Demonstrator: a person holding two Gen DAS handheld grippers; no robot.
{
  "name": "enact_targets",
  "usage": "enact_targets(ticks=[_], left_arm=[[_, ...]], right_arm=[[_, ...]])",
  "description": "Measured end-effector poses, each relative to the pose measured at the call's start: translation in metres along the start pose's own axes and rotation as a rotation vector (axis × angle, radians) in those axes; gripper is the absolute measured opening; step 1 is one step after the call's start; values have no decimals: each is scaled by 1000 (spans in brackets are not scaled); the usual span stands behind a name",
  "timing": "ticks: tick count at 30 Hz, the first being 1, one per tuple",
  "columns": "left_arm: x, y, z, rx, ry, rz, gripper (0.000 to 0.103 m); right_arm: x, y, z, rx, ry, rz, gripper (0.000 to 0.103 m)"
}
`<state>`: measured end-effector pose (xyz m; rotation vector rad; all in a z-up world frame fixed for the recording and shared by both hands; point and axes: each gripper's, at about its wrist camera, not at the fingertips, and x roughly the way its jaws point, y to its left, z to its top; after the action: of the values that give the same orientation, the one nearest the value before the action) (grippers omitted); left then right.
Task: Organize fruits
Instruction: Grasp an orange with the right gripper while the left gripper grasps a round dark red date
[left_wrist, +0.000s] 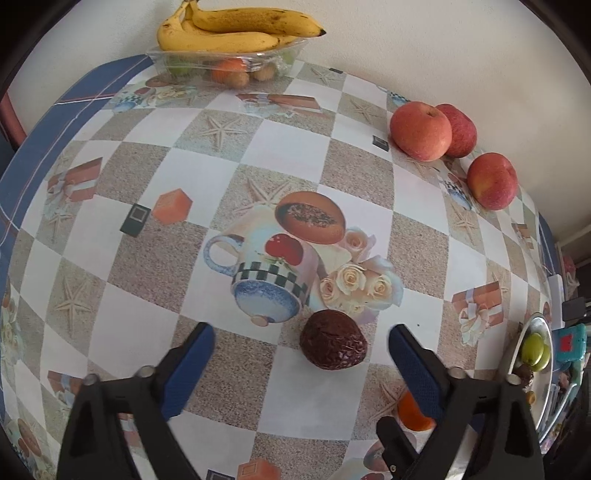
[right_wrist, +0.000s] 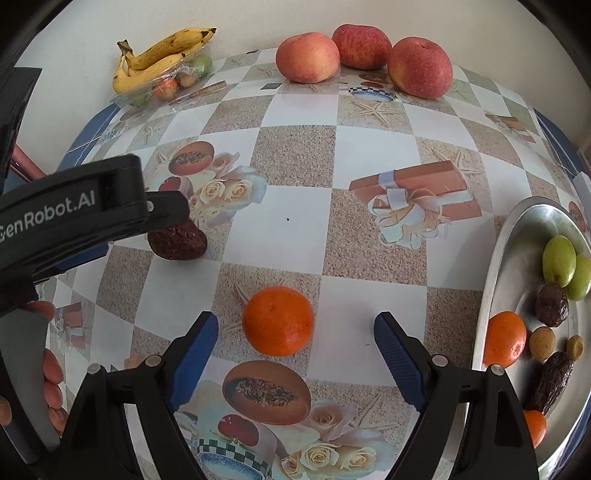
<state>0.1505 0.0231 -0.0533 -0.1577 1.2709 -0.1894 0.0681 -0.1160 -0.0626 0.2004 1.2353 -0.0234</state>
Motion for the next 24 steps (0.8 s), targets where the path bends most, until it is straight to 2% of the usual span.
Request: enact_targets(ticks=[4,6,7,9,13,19,24], left_arm=[[2,-4,-1,14,12,-23,77],[3,-6,-1,24,17,-31,67],[4,-7,-2,29,23,-36,63],[7,-9,-2,29,35,-46,43],[4,-11,-2,36,21,-51,41],[-5,-12,-1,36,1,-64,41],[-19,-16,0,46,-29,-80,41]], right_arm=[[0,2,1,-8,-3,1,86],[1,5,3,-19,-9,6,75],[1,6,3,-25,-10,7,63],[2,7,3,-29,-6,6,59],[2,8,5,-26,-12,33,39],[-5,3,1,-15,-18,50,38],[-26,-12,2,36,-63,64,38]])
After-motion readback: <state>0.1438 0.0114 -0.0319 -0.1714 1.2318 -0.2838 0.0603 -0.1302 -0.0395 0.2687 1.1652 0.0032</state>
